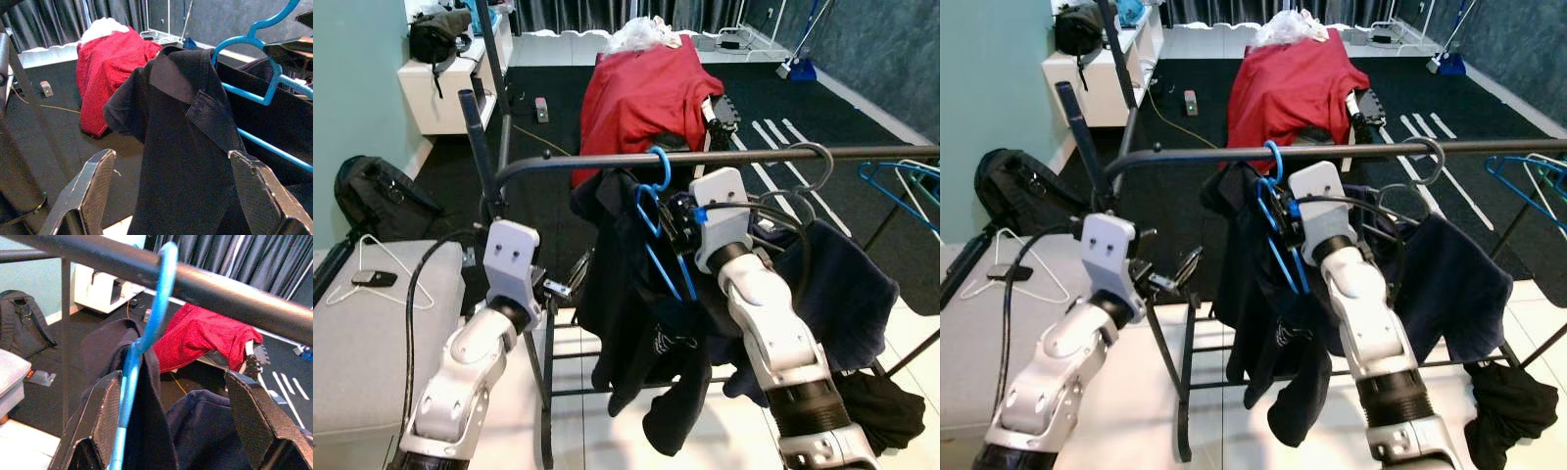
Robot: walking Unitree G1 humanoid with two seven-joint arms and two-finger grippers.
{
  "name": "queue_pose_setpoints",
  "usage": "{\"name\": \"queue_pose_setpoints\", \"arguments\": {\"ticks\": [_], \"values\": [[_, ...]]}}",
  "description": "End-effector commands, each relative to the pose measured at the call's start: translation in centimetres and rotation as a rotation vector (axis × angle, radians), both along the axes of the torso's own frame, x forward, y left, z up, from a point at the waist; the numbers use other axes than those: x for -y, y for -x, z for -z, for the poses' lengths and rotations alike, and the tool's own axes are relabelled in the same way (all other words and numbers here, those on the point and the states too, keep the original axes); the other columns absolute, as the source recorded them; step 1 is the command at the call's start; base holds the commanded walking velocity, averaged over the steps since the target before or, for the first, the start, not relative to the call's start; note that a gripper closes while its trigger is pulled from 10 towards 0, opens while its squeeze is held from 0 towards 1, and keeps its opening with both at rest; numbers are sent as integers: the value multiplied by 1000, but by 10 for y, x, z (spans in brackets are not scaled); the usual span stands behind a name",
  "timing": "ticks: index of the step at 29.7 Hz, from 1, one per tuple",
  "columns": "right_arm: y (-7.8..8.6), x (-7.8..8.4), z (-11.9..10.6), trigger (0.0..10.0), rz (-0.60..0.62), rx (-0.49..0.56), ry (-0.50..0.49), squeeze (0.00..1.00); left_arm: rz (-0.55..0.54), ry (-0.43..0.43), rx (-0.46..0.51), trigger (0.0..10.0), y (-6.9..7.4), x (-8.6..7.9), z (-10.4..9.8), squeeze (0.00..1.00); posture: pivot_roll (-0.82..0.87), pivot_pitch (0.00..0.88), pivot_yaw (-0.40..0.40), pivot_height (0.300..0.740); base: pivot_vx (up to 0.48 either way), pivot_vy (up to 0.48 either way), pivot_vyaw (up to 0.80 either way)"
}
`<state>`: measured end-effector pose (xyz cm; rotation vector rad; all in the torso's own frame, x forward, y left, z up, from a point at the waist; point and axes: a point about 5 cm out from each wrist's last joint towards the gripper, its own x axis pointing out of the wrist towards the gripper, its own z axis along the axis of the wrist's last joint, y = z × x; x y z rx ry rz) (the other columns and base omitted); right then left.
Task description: Hang hanger
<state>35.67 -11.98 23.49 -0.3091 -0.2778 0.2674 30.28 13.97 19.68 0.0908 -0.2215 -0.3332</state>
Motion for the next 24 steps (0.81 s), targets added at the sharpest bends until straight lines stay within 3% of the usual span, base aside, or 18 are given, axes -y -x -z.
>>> {"name": "queue_pose_setpoints", "arguments": {"ticks": [1, 3, 7, 10, 20, 22, 24], "values": [[-2, -1, 1, 10000, -12, 2, -3, 0, 8, -11, -27, 10000, -1, 3, 6, 0, -19, 178, 7, 740, 0, 0, 0], [-12, -11, 2, 10000, -69, -9, -15, 0, 15, -25, -24, 10000, -3, 2, 4, 0, -12, 170, 24, 740, 0, 0, 0], [-15, -14, 2, 10000, -88, -11, -22, 0, 16, -28, -23, 10000, -4, 2, 3, 0, -11, 169, 24, 740, 0, 0, 0], [-19, -23, -11, 10000, -128, 39, 22, 0, 23, -32, -17, 10000, -5, 3, 1, 0, -10, 158, 28, 740, 0, 0, 0], [-27, -26, -20, 10000, -112, 77, 59, 0, 49, -36, -10, 10000, -6, 7, 1, 0, -4, 140, 35, 740, 0, 0, 0], [-29, -26, -21, 8431, -105, 83, 58, 0, 54, -38, -9, 10000, -6, 7, 0, 0, -4, 137, 37, 740, 0, 0, 0], [-29, -25, -22, 8667, -104, 86, 58, 0, 57, -39, -8, 10000, -7, 8, 0, 0, -4, 136, 40, 740, 0, 0, 0]]}}
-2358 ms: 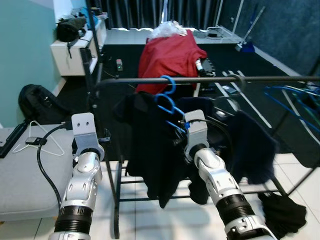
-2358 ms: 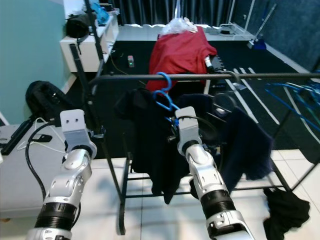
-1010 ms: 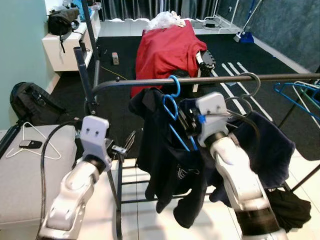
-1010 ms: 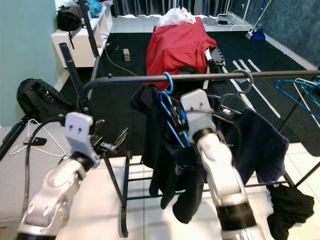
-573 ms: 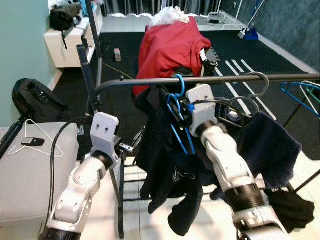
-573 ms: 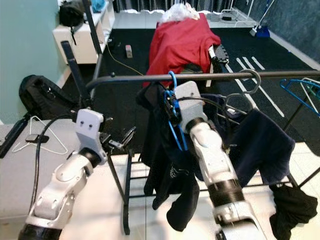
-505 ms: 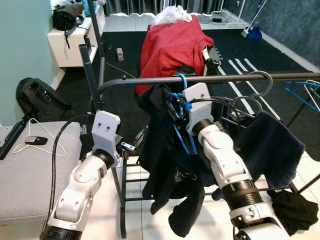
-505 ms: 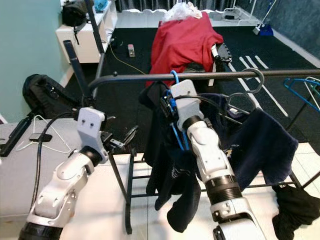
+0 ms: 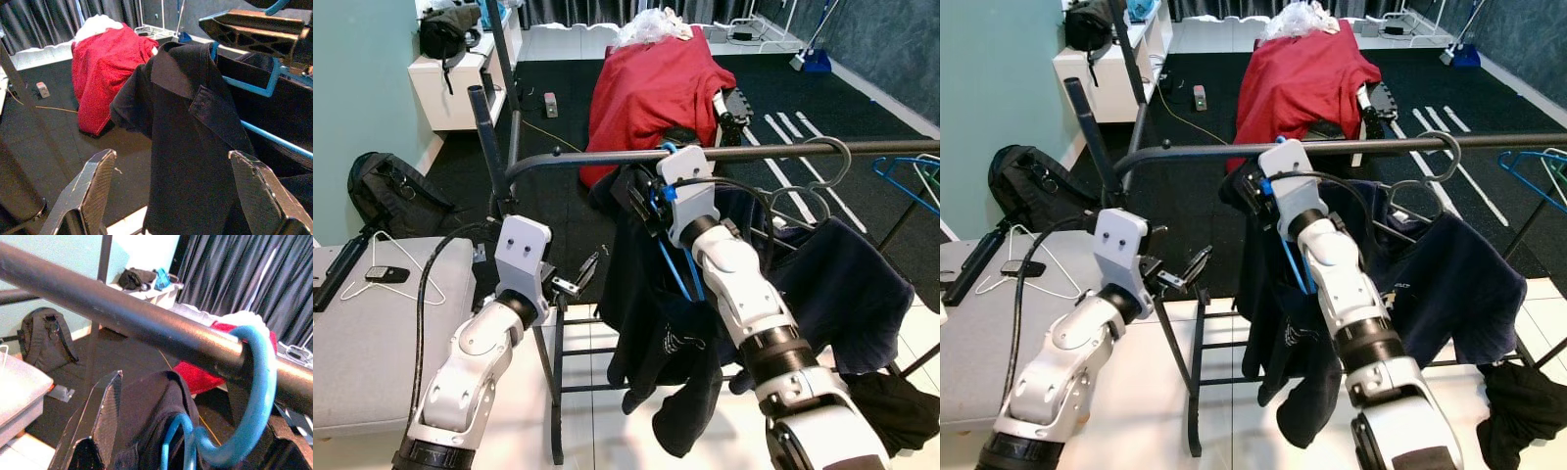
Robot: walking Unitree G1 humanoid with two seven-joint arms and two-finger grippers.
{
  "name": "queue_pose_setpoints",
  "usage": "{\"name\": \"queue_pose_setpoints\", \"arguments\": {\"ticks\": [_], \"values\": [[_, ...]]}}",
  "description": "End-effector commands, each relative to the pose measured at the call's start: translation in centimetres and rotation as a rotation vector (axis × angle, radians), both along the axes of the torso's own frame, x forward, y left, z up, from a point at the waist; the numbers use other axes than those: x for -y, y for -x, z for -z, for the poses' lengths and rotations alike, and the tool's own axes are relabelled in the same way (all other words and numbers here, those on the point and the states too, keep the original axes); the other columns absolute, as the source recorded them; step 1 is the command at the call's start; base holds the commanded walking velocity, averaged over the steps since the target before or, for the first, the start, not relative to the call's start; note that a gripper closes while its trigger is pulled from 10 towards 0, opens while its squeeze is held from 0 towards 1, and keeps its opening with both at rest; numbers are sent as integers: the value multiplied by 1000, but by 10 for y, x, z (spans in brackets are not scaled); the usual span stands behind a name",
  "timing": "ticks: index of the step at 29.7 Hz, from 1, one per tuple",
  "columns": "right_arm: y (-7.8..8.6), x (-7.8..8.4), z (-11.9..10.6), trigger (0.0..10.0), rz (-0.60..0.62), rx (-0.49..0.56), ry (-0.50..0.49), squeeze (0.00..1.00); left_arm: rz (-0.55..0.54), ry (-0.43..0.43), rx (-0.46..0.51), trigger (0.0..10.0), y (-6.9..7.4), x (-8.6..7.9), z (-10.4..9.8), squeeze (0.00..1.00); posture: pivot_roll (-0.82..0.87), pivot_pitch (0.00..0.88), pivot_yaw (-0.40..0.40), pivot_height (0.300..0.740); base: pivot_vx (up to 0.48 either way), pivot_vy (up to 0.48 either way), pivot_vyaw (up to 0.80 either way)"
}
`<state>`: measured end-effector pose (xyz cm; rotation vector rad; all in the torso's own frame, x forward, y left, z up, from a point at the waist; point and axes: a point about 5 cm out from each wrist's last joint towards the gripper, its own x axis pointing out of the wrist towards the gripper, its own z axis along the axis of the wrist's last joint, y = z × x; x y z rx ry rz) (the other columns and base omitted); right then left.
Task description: Hang hanger
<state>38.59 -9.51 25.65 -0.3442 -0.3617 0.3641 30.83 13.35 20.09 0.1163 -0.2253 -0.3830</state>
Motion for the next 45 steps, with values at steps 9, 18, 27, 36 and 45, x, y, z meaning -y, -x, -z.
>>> {"name": "queue_pose_setpoints", "arguments": {"ticks": [9, 18, 27, 36, 45], "values": [[-6, -7, -22, 10000, -35, -26, 94, 0, 32, -45, -26, 10000, -4, 2, 3, 0, -6, 135, 47, 740, 0, 0, 0], [-11, -18, -31, 10000, -73, -147, 43, 0, 53, -134, -31, 10000, -6, 1, 3, 0, -2, 134, 41, 740, 0, 0, 0], [-12, -26, -35, 10000, -124, -271, -170, 0, 64, -220, -32, 10000, -5, 0, 7, 0, -2, 133, 40, 740, 0, 0, 0], [-14, -19, -41, 10000, -52, -349, -137, 0, 68, -234, -39, 10000, -6, -2, 7, 0, -5, 129, 43, 740, 0, 0, 0], [-16, -11, -41, 10000, 33, -390, -32, 0, 80, -218, -48, 10000, -6, -1, 7, 0, -9, 126, 41, 740, 0, 0, 0]]}}
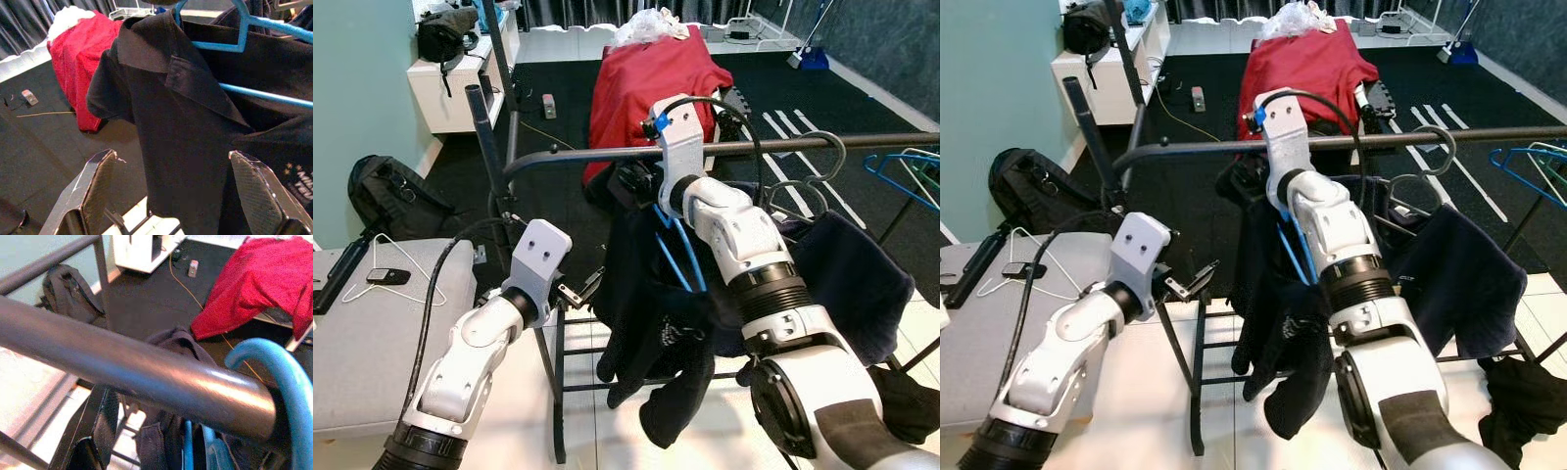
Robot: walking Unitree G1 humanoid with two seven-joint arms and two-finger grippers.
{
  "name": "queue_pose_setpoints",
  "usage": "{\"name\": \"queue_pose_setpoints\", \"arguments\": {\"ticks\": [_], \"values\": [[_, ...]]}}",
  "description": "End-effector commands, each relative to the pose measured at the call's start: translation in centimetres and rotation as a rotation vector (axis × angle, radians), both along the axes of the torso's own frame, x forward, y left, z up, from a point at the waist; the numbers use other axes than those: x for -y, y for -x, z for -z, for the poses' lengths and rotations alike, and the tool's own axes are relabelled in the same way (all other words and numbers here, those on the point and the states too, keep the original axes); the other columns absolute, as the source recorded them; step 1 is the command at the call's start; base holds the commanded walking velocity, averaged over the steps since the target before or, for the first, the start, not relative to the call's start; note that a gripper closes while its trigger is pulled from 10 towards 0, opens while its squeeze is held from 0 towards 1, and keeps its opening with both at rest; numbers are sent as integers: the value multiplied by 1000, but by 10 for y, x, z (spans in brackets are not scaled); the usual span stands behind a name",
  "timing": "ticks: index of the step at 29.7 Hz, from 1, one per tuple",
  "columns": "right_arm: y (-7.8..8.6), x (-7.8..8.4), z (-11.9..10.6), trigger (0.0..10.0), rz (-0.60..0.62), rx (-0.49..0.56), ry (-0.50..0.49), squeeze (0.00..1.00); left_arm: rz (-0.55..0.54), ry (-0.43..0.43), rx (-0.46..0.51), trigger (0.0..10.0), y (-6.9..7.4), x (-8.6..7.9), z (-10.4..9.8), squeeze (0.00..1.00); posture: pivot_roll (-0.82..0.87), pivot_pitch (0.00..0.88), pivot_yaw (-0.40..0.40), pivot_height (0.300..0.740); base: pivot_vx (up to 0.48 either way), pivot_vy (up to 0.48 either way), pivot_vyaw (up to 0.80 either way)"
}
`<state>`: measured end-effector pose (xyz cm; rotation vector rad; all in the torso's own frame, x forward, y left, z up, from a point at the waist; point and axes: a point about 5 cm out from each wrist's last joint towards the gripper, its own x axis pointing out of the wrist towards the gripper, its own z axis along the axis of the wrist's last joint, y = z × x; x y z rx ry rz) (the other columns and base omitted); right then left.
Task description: Hang hanger
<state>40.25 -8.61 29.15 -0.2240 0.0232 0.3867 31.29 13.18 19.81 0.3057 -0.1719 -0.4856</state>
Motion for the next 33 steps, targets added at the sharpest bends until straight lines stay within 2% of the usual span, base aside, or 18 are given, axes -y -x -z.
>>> {"name": "queue_pose_setpoints", "arguments": {"ticks": [1, 8, 9, 10, 11, 12, 13, 14, 15, 16, 17, 18, 33], "values": [[1, -2, -6, 10000, 3, 7, 15, 0, -2, -15, -28, 10000, -2, -3, 4, 0, -9, 126, 41, 740, 0, 0, 0], [0, 0, -8, 10000, 15, -6, 19, 0, -1, -23, -26, 10000, -2, -2, 4, 0, -9, 123, 37, 740, 0, 0, 0], [1, 0, -8, 9176, 15, -10, 17, 0, -1, -25, -25, 10000, -3, -2, 4, 0, -9, 121, 37, 740, 0, 0, 0], [1, 0, -8, 9176, 15, -10, 17, 0, -1, -25, -25, 10000, -3, -2, 4, 0, -9, 121, 37, 740, 0, 0, 0], [1, -1, -9, 6941, 13, -11, 16, 0, -1, -26, -25, 10000, -3, -2, 4, 0, -9, 121, 37, 740, 0, 0, 0], [1, -1, -9, 6941, 13, -11, 16, 0, -1, -26, -25, 10000, -3, -2, 4, 0, -9, 121, 37, 740, 0, 0, 0], [1, -1, -9, 6078, 10, -12, 14, 0, -2, -28, -24, 10000, -3, -3, 4, 0, -9, 119, 37, 740, 0, 0, 0], [1, -2, -9, 3451, 6, -15, 9, 0, -3, -30, -24, 10000, -3, -3, 4, 0, -9, 118, 37, 740, 0, 0, 0], [2, -2, -10, 3451, 4, -17, 6, 0, -3, -31, -23, 10000, -3, -3, 4, 0, -9, 118, 37, 740, 0, 0, 0], [2, -2, -10, 1137, 3, -20, 5, 0, -3, -33, -23, 10000, -3, -3, 4, 0, -9, 118, 37, 740, 0, 0, 0], [2, -3, -10, 1137, 3, -21, 5, 0, -2, -34, -23, 10000, -3, -3, 4, 0, -9, 118, 37, 740, 0, 0, 0], [2, -3, -10, 235, 2, -24, 5, 0, -2, -36, -23, 10000, -3, -3, 4, 0, -9, 118, 37, 740, 0, 0, 0], [3, -4, -7, 0, -12, -42, -6, 0, -5, -53, -28, 10000, -4, -3, 5, 0, -9, 122, 38, 740, 0, 0, 0]]}}
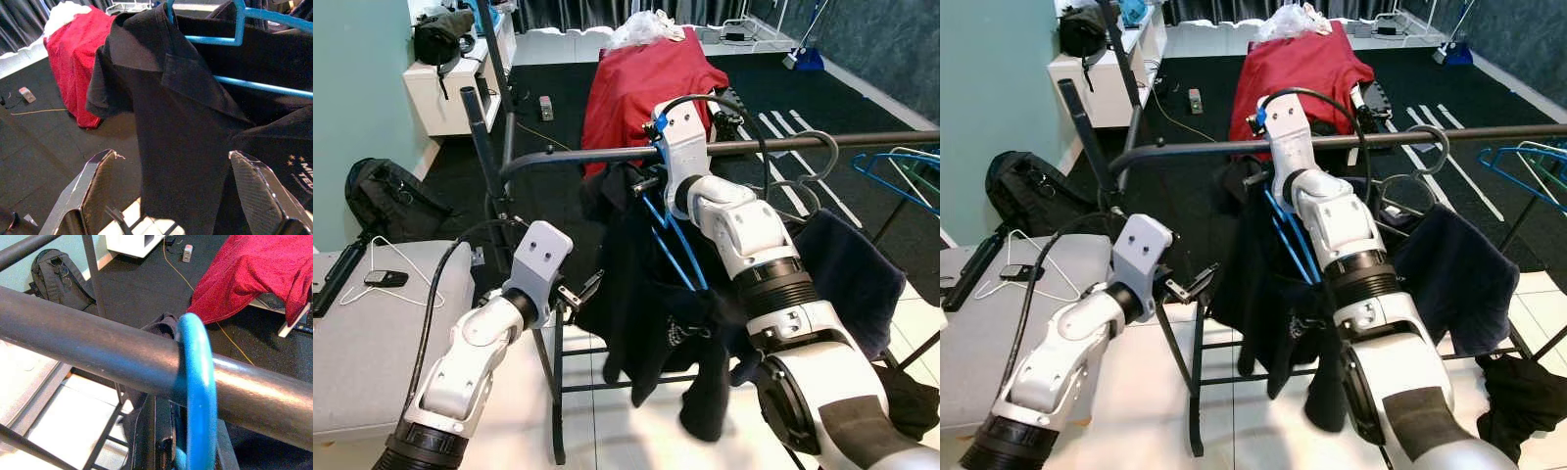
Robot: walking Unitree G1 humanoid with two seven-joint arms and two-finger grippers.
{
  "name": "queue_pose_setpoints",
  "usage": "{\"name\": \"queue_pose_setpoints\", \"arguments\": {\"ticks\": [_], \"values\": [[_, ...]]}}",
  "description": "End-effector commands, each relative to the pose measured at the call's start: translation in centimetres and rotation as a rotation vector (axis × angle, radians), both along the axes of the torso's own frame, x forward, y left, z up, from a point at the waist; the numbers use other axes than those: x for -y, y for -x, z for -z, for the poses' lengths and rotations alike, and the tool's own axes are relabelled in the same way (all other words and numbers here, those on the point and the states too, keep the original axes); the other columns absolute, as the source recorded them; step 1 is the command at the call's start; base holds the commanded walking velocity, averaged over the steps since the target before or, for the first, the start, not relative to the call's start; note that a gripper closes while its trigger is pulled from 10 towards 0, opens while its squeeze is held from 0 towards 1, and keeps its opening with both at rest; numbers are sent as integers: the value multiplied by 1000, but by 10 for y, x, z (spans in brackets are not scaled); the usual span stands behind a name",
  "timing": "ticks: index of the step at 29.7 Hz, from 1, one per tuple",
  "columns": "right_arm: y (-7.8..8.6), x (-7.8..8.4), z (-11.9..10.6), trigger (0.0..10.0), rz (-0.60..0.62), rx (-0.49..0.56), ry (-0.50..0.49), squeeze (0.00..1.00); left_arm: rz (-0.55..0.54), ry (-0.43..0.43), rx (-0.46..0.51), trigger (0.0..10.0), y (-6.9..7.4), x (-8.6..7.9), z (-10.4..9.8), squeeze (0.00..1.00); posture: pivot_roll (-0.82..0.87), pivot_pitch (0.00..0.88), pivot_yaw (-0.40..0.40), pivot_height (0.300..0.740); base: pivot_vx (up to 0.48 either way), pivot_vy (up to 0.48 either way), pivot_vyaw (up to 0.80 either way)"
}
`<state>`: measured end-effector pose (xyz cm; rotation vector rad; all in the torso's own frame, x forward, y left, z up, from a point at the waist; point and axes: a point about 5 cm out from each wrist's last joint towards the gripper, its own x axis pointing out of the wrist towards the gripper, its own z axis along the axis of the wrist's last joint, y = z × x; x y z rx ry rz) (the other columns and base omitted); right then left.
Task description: Hang hanger
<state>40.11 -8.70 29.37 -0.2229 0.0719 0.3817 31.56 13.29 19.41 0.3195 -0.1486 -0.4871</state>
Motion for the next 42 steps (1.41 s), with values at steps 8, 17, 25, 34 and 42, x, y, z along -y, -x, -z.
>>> {"name": "queue_pose_setpoints", "arguments": {"ticks": [8, 17, 25, 34, 42], "values": [[2, -5, -5, 0, -29, 3, -18, 0, 2, -45, -12, 10000, -1, -1, 2, 0, -10, 123, 37, 740, 0, 0, 0], [22, -4, -24, 0, -68, 66, -23, 0, 5, -69, -11, 10000, 2, 0, 2, 0, -9, 140, 27, 740, 0, 0, 0], [46, -3, -29, 0, -77, 92, -12, 0, 1, -66, -25, 10000, 4, -1, 5, 0, -14, 151, 36, 740, 0, 0, 0], [54, -4, 0, 0, -27, 12, -41, 0, 6, -60, -36, 10000, 3, 5, 8, 0, -15, 167, 38, 740, 0, 0, 0], [54, 18, 52, 0, 109, -47, -18, 0, -32, -37, -39, 10000, 6, 7, 13, 0, -13, 177, 42, 740, 0, 0, 0]]}}
